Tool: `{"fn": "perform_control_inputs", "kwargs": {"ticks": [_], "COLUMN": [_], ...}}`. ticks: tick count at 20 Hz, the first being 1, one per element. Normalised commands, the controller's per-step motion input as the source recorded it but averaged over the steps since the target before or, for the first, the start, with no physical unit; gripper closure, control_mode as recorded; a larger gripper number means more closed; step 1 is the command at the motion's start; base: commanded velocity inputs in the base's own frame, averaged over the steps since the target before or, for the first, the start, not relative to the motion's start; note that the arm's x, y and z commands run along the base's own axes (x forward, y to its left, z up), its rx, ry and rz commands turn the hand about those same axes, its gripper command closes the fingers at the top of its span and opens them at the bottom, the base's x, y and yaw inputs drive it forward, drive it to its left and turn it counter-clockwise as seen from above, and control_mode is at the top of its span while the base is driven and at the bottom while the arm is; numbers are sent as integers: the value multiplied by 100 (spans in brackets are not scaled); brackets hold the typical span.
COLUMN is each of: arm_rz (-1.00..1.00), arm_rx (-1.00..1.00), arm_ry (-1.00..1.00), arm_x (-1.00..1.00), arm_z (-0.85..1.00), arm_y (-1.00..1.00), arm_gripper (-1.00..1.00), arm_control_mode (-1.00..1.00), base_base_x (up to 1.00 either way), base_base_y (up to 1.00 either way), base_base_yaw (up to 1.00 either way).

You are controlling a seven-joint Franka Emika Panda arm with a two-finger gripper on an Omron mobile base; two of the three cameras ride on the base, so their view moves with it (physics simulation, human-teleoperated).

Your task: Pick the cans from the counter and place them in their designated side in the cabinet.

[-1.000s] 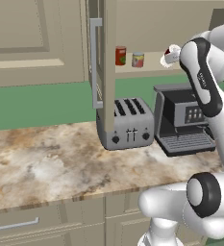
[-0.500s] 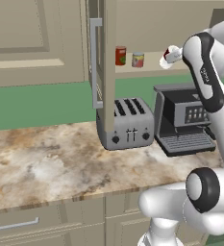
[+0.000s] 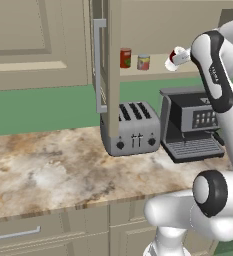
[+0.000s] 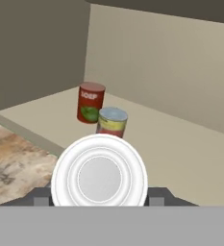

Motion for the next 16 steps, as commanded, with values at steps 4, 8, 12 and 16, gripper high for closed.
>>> {"fn": "perform_control_inputs", "kwargs": {"ticks": [4,8,12,16], "arm_rz": [4,3,3,3], "arm_rx": [0,0,0,0], "arm_ry": [0,0,0,0], "arm_x": [14,18,17,15], "arm_z": [-1,0,0,-1], "arm_y": [0,0,0,0], "arm_gripper": [100,100,100,100], "arm_control_mode": [-100,-100,-100,-100], "base_base_x": [0,0,0,0], "base_base_y": [0,0,0,0], "base_base_yaw": [0,0,0,0]}}
